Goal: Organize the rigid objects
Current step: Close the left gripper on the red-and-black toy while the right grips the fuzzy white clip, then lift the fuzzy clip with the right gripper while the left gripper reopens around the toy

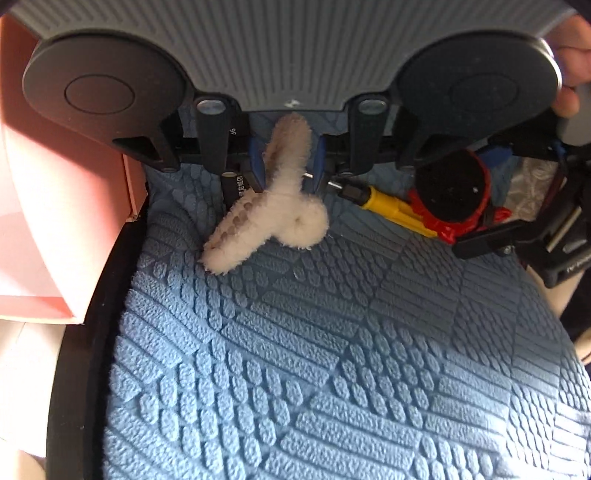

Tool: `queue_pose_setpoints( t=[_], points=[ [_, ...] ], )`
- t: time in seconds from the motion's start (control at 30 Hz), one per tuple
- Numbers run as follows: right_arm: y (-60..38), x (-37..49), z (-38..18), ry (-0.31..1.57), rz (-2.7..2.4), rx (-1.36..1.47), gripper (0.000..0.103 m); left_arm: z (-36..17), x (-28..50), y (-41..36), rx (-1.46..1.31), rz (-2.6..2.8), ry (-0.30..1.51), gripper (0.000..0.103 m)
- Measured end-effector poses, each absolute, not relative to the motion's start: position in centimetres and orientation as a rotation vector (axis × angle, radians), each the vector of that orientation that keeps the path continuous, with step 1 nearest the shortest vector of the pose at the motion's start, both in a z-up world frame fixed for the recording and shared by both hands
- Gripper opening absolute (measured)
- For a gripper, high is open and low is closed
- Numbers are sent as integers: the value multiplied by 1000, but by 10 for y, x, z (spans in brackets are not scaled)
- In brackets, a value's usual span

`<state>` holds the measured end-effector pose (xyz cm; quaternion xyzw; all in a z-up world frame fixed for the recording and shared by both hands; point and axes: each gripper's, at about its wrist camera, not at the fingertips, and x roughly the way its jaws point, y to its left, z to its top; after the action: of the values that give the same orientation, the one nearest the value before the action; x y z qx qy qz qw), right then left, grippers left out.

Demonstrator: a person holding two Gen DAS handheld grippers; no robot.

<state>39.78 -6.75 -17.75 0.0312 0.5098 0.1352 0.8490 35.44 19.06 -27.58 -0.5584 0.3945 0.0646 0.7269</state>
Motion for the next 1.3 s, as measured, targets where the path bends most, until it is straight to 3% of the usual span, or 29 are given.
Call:
queue_pose_setpoints(
  t=[0.17,0.33,0.47,0.53,1.3],
  points=[
    [-69,391,-181,1080,278,68,22,-273,365,179,-1110,130,940,57],
    [-77,389,-173,1077,268,57,19,-269,369,164,-1013,132,957,43],
    [-82,379,-163,1056,257,57,17,-265,371,152,-938,136,973,39],
    [-85,372,-158,1044,248,59,16,-260,370,145,-892,134,968,31],
    [-124,259,-114,1035,274,193,16,-192,224,113,-725,56,1019,28]
  ],
)
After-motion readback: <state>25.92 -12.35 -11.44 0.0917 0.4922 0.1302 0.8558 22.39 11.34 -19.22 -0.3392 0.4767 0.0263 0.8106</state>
